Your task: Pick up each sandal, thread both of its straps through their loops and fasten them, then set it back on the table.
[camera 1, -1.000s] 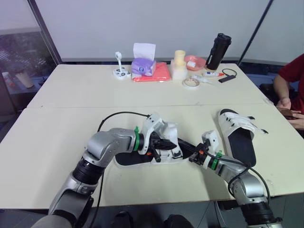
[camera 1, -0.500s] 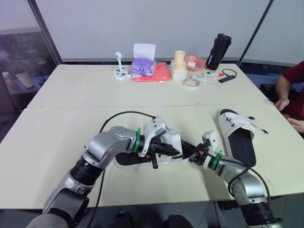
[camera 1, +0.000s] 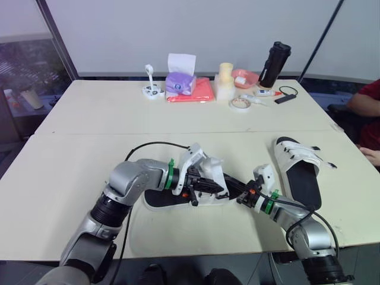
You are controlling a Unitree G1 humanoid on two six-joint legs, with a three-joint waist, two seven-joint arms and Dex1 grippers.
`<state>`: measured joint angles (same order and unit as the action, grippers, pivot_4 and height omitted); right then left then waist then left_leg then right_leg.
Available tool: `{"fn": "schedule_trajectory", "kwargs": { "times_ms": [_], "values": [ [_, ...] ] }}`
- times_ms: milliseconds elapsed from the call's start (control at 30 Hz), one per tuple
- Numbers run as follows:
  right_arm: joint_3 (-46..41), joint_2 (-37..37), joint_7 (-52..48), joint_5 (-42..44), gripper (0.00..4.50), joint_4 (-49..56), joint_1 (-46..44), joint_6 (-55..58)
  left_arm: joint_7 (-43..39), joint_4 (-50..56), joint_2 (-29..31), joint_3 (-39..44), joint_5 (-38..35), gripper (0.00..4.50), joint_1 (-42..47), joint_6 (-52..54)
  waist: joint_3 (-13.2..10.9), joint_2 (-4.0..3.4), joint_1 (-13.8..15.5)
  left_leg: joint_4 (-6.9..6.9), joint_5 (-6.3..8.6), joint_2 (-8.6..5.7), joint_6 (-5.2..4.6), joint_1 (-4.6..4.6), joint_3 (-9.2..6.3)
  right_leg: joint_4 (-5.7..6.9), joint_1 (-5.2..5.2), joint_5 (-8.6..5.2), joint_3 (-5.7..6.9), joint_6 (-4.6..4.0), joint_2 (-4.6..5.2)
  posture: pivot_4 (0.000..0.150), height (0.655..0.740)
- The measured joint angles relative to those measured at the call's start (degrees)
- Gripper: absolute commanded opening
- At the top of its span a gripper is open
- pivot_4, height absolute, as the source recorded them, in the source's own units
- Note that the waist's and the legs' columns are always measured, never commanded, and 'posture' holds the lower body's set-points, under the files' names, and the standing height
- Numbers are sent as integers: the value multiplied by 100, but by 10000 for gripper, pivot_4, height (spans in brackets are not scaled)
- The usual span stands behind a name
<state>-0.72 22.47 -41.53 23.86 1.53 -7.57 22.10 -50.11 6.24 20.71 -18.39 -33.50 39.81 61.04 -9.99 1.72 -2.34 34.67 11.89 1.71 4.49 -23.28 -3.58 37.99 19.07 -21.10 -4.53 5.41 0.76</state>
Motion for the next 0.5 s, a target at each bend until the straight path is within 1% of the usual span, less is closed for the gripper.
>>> {"fn": "schedule_trajectory", "kwargs": {
  "times_ms": [233, 400, 500],
  "values": [
    [2, -4, 50, 0, 0, 13, 39, 0, -142, 37, 329, -575, 695, 262, 74, -909, 25, 7, 14, -4, 0, 1, 0, 1, -1, -8, -4, 0, 0, -1, 3, 1500, 7400],
    [5, -7, 67, 0, 0, 13, 52, 1, -260, 15, 378, -763, 1023, 262, 94, -1346, 45, -3, 19, -8, 1, 2, -1, 1, 0, -11, -5, 0, 0, -1, 4, 1500, 7400],
    [5, -10, 82, 0, 0, 15, 69, 1, -345, 7, 440, -949, 1356, 262, 100, -1808, 60, -6, 25, -11, 1, 2, -1, 1, 0, -17, -6, 0, -1, -2, 4, 1500, 7400]
  ]
}}
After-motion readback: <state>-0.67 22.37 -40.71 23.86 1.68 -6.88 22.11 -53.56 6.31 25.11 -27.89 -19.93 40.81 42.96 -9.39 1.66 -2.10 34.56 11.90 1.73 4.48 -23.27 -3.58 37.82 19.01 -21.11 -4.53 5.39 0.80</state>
